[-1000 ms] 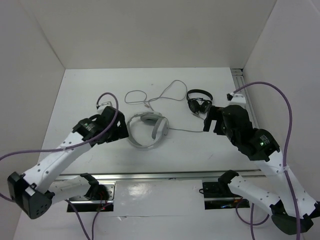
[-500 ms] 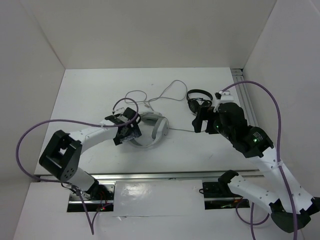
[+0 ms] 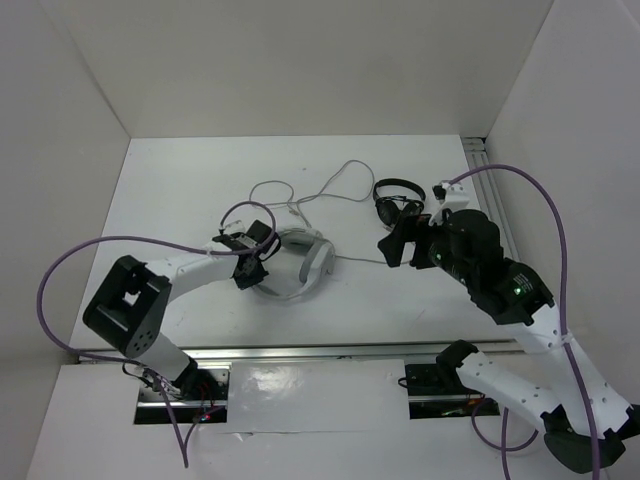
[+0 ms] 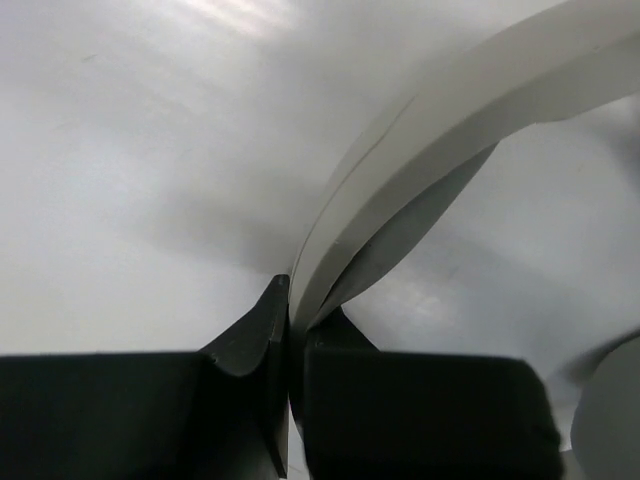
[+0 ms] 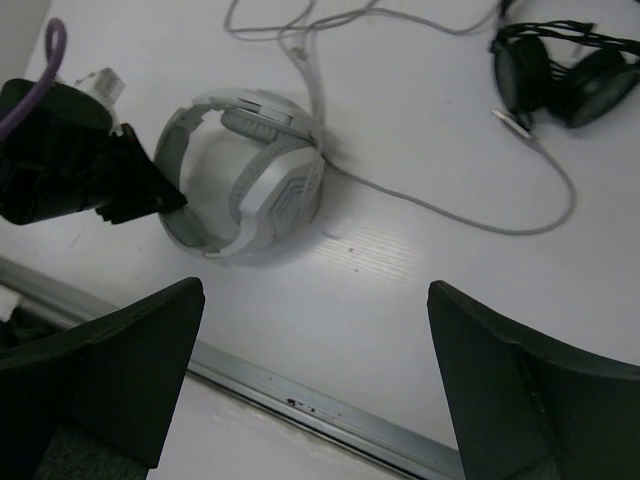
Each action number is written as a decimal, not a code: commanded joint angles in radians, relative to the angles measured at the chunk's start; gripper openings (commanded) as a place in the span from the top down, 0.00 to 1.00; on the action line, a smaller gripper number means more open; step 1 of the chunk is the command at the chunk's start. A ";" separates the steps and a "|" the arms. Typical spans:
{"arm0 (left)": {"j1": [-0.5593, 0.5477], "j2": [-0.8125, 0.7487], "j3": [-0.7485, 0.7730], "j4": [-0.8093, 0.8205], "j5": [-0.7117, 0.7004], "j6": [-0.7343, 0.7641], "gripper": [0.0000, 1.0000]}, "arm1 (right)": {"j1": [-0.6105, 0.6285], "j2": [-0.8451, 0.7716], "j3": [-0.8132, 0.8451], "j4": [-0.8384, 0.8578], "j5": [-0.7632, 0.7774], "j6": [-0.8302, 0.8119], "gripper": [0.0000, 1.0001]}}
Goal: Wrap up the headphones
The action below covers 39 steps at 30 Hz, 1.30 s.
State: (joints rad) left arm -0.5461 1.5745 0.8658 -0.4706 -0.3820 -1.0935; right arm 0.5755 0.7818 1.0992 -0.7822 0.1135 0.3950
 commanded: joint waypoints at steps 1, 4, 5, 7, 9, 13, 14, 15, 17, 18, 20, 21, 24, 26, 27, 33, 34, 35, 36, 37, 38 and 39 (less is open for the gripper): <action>-0.037 -0.193 0.034 -0.198 -0.110 -0.013 1.00 | 0.006 -0.019 -0.039 0.168 -0.163 -0.025 0.00; -0.069 -0.345 0.216 -0.435 -0.196 0.067 1.00 | 0.006 -0.052 -0.136 0.311 -0.326 -0.036 0.00; -0.069 -0.419 0.278 -0.486 -0.231 0.136 1.00 | 0.015 -0.067 -0.191 0.421 -0.398 -0.016 0.00; -0.058 -0.456 0.483 -0.625 -0.253 0.190 1.00 | 0.015 -0.096 -0.252 0.527 -0.399 0.025 0.00; -0.058 -0.456 0.620 -0.709 -0.265 0.260 1.00 | 0.015 -0.107 -0.359 0.702 -0.397 0.053 0.00; -0.048 -0.389 0.930 -0.895 -0.325 0.340 1.00 | 0.024 -0.089 -0.478 0.970 -0.503 0.006 0.00; -0.048 -0.389 1.017 -0.895 -0.298 0.377 1.00 | 0.024 -0.051 -0.478 1.003 -0.503 -0.004 0.00; -0.022 -0.380 1.056 -0.895 -0.278 0.424 1.00 | 0.024 -0.032 -0.489 1.061 -0.503 -0.019 0.00; -0.002 -0.370 1.156 -0.895 -0.244 0.460 1.00 | 0.037 0.023 -0.489 1.129 -0.503 -0.033 0.00; 0.009 -0.357 1.182 -0.895 -0.218 0.474 1.00 | 0.037 0.043 -0.502 1.206 -0.503 -0.033 0.00; 0.044 -0.347 1.235 -0.895 -0.184 0.495 1.00 | 0.061 0.115 -0.503 1.271 -0.518 -0.044 0.00; 0.054 -0.338 1.246 -0.895 -0.146 0.495 1.00 | 0.061 0.144 -0.487 1.319 -0.529 -0.053 0.00; 0.081 -0.329 1.260 -0.895 -0.078 0.495 1.00 | 0.104 0.264 -0.458 1.414 -0.563 -0.053 0.00; 0.081 -0.318 1.260 -0.895 -0.067 0.495 1.00 | 0.154 0.322 -0.435 1.428 -0.574 -0.079 0.00; 0.081 -0.318 1.280 -0.895 -0.055 0.495 1.00 | 0.174 0.376 -0.421 1.437 -0.552 -0.094 0.00; 0.103 -0.309 1.334 -0.895 -0.020 0.504 1.00 | 0.236 0.561 -0.326 1.485 -0.391 -0.186 0.05; 0.103 -0.309 1.334 -0.895 -0.034 0.504 1.00 | 0.236 0.586 -0.300 1.500 -0.391 -0.197 0.06; 0.103 -0.309 1.334 -0.895 -0.034 0.504 1.00 | 0.236 0.612 -0.286 1.500 -0.391 -0.197 0.06; 0.103 -0.309 1.334 -0.895 -0.034 0.504 1.00 | 0.224 0.666 -0.271 1.511 -0.405 -0.197 0.09; 0.112 -0.309 1.334 -0.895 -0.043 0.504 1.00 | 0.224 0.692 -0.241 1.511 -0.435 -0.197 0.09; 0.112 -0.309 1.334 -0.895 -0.043 0.504 1.00 | 0.213 0.720 -0.228 1.520 -0.451 -0.188 0.15; 0.112 -0.309 1.346 -0.895 -0.043 0.504 1.00 | 0.202 0.770 -0.219 1.532 -0.465 -0.179 0.18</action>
State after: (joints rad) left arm -0.4427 1.2869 2.1639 -1.4330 -0.4397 -0.5743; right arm 0.7986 1.4769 0.8181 0.6456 -0.3302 0.2348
